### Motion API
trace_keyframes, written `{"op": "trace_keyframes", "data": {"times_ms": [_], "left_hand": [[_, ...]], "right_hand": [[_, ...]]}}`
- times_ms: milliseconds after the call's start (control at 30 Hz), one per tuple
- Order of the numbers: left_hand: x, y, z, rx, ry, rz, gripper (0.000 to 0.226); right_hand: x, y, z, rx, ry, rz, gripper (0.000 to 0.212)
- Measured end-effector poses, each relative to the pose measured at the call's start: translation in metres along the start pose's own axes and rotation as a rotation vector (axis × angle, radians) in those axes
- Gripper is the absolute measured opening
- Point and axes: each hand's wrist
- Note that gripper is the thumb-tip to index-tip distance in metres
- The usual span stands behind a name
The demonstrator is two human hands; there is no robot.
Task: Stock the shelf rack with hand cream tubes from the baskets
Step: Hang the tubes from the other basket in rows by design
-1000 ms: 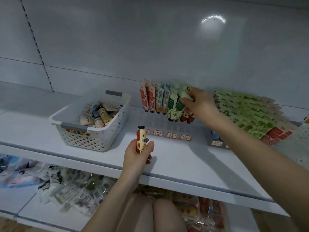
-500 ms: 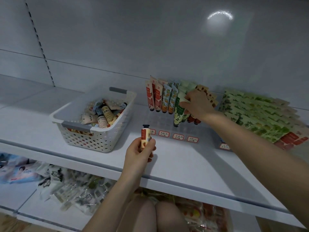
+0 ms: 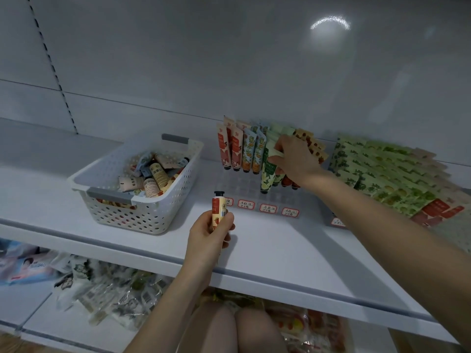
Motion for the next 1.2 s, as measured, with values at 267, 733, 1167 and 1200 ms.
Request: {"op": "trace_keyframes", "data": {"times_ms": [267, 733, 1167, 1200], "left_hand": [[0.003, -0.003, -0.001, -0.006, -0.008, -0.013, 0.018], [0.002, -0.006, 0.006, 0.012, 0.007, -0.014, 0.013], [0.006, -0.009, 0.013, 0.018, 0.029, -0.037, 0.012], [0.006, -0.008, 0.014, 0.019, 0.041, -0.038, 0.011]], "right_hand": [[0.004, 0.003, -0.003, 0.025, -0.034, 0.022, 0.022], [-0.003, -0.004, -0.001, -0.013, -0.011, 0.028, 0.022], [-0.011, -0.009, 0.0, -0.001, -0.066, 0.091, 0.025], [-0.013, -0.01, -0.001, -0.021, -0.086, 0.151, 0.025]]}}
Point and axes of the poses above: each hand's wrist, its own y-axis towards the middle knuckle, its own x-axis out of the palm, z = x × y, and after that the axes turned 6 degrees about -z, right-handed
